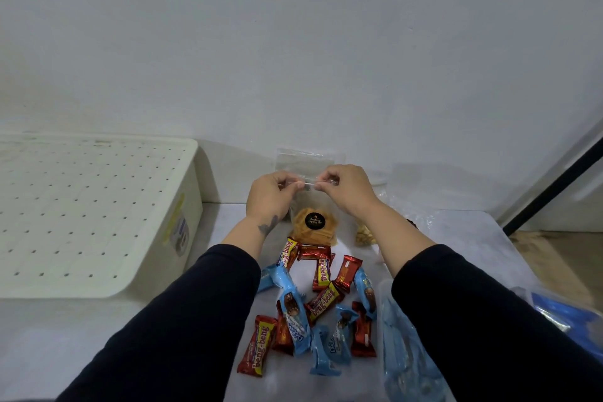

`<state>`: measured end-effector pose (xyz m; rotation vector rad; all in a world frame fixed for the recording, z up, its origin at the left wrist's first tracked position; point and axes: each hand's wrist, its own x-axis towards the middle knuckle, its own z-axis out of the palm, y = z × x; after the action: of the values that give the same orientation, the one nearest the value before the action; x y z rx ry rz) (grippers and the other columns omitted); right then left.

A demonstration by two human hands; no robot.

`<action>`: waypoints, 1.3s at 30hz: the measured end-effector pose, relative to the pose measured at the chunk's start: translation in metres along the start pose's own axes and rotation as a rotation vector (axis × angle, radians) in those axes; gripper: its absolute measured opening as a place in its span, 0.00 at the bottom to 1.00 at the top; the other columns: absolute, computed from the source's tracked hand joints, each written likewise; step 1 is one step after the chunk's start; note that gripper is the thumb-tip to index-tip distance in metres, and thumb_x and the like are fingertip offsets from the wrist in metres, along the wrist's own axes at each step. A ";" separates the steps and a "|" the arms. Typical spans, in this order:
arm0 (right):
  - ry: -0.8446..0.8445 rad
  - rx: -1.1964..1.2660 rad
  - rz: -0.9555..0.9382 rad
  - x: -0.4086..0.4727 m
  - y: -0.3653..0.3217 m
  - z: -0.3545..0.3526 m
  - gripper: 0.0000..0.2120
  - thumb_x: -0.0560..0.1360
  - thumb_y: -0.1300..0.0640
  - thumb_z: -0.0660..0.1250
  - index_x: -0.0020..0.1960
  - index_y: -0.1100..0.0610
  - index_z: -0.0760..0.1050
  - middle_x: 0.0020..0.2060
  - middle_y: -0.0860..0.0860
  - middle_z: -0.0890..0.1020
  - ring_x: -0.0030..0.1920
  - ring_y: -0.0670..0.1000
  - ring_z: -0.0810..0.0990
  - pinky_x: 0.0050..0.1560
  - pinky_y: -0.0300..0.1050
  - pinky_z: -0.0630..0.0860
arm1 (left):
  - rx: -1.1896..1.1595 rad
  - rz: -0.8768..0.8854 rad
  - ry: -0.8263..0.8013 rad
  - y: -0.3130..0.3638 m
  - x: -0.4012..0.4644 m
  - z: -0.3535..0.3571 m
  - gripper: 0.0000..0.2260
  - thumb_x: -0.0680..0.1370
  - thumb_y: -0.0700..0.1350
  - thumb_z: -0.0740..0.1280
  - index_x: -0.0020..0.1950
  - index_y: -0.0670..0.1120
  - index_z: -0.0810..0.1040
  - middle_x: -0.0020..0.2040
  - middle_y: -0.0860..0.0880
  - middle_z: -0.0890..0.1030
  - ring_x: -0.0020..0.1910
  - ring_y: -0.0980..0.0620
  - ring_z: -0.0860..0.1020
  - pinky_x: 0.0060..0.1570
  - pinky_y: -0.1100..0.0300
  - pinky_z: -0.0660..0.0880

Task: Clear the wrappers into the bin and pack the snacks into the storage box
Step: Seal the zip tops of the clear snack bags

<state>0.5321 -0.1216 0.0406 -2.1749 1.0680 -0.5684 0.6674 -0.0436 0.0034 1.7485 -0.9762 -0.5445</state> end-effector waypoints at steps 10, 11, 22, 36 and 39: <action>0.002 -0.151 -0.024 0.004 -0.004 0.004 0.03 0.73 0.49 0.69 0.40 0.45 0.79 0.38 0.40 0.78 0.43 0.44 0.74 0.49 0.45 0.70 | 0.001 0.003 -0.013 0.003 -0.002 -0.003 0.01 0.74 0.46 0.71 0.43 0.51 0.83 0.41 0.51 0.83 0.44 0.52 0.80 0.48 0.57 0.77; -0.001 -0.185 -0.018 0.004 -0.005 0.006 0.04 0.74 0.50 0.68 0.41 0.44 0.78 0.38 0.40 0.78 0.45 0.44 0.74 0.53 0.47 0.68 | 0.005 0.002 -0.008 0.003 -0.002 -0.002 0.02 0.74 0.46 0.71 0.44 0.50 0.84 0.42 0.50 0.83 0.44 0.52 0.80 0.48 0.56 0.77; -0.073 -0.102 0.010 0.001 0.008 -0.024 0.06 0.74 0.58 0.70 0.48 0.59 0.83 0.43 0.47 0.81 0.41 0.43 0.75 0.39 0.30 0.66 | 0.017 -0.012 0.020 0.002 0.003 -0.009 0.04 0.75 0.46 0.70 0.42 0.54 0.82 0.44 0.50 0.83 0.45 0.51 0.79 0.46 0.58 0.76; -0.098 0.024 0.073 -0.006 0.005 -0.025 0.20 0.78 0.47 0.62 0.49 0.64 0.82 0.43 0.56 0.84 0.45 0.56 0.81 0.40 0.37 0.71 | -0.013 0.034 0.007 0.001 0.005 -0.010 0.05 0.75 0.44 0.70 0.41 0.53 0.82 0.41 0.52 0.82 0.48 0.49 0.80 0.53 0.54 0.77; -0.102 0.095 0.067 -0.009 0.003 -0.023 0.13 0.75 0.52 0.68 0.50 0.60 0.83 0.46 0.53 0.84 0.40 0.44 0.78 0.39 0.32 0.70 | -0.042 0.040 0.015 0.001 0.003 -0.008 0.04 0.75 0.43 0.70 0.42 0.51 0.82 0.40 0.52 0.82 0.46 0.49 0.80 0.49 0.58 0.76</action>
<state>0.5113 -0.1242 0.0540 -2.0550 1.0348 -0.4631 0.6748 -0.0415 0.0081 1.6904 -0.9804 -0.5219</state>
